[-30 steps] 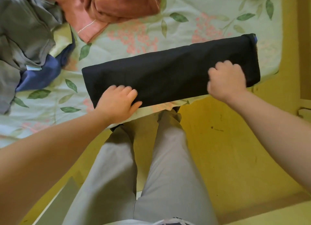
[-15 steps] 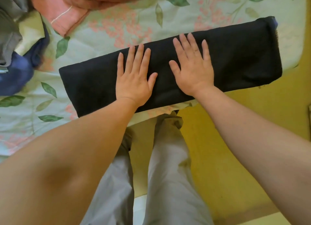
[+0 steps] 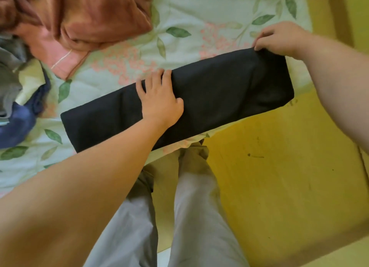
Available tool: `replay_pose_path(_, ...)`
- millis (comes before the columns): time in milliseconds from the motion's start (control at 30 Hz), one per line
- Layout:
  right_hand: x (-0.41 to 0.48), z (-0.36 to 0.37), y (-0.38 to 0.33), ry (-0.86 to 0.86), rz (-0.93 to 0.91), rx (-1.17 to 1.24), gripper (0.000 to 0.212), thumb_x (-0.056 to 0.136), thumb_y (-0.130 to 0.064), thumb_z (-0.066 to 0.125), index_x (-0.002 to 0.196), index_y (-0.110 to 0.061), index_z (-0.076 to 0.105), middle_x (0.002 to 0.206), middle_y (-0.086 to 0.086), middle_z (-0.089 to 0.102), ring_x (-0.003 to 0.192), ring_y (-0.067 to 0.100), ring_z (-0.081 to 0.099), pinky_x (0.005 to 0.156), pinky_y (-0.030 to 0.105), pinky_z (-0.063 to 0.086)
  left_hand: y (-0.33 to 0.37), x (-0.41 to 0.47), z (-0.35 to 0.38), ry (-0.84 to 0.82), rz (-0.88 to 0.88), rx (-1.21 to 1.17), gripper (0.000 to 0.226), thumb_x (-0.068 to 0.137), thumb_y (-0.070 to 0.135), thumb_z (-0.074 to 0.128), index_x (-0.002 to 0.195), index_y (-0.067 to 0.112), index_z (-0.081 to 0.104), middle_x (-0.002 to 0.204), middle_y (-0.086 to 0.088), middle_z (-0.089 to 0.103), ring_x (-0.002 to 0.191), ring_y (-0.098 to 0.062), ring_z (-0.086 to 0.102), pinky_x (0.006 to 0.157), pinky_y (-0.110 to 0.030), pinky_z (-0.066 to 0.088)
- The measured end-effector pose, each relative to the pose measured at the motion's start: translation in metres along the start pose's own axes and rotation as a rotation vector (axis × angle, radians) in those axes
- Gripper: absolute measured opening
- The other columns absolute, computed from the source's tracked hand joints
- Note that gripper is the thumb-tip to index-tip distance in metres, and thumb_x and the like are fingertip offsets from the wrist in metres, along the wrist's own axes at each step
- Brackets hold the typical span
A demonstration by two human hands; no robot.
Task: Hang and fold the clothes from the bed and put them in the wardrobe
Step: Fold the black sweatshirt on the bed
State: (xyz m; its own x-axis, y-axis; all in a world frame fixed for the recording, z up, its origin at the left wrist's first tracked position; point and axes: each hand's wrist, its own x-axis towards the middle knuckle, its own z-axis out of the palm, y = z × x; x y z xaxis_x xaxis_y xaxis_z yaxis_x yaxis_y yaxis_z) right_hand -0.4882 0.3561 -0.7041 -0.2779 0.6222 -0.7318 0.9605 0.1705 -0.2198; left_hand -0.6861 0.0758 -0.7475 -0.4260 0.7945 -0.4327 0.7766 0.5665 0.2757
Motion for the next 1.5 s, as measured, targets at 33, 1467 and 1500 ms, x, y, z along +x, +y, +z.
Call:
replay_pose_path(33,0.005,-0.004,0.006,-0.056,0.011,0.098,0.023,0.085,-0.032,0.062,0.105,-0.028,0.075,0.115,-0.002,0.066,0.114,0.026,0.058,0.097,0.044,0.048,0.015,0.007,-0.001,-0.008,0.060,-0.022,0.074,0.081,0.040,0.049,0.151,0.022,0.033,0.153,-0.004,0.037,0.144,-0.030,0.029,0.123,-0.054,0.008)
replay_pose_path(1467,-0.006,0.025,0.068,0.224,0.208,1.460,0.027,0.090,0.008,0.051,0.100,-0.011,0.068,0.090,0.007,0.069,0.070,0.020,0.062,0.066,0.032,0.052,0.146,0.124,0.000,-0.235,0.098,-0.153,0.066,0.104,0.063,0.022,0.067,0.015,0.049,0.067,-0.004,0.055,0.065,-0.020,0.054,0.059,-0.030,0.035)
replay_pose_path(1500,-0.007,0.025,0.067,0.327,0.276,1.444,0.028,0.090,0.002,0.049,0.106,-0.010,0.068,0.095,0.006,0.068,0.075,0.018,0.064,0.070,0.031,0.053,0.146,0.121,0.002,-0.191,0.112,-0.133,0.061,0.104,0.062,0.022,0.071,0.019,0.048,0.069,-0.001,0.054,0.067,-0.018,0.053,0.058,-0.029,0.034)
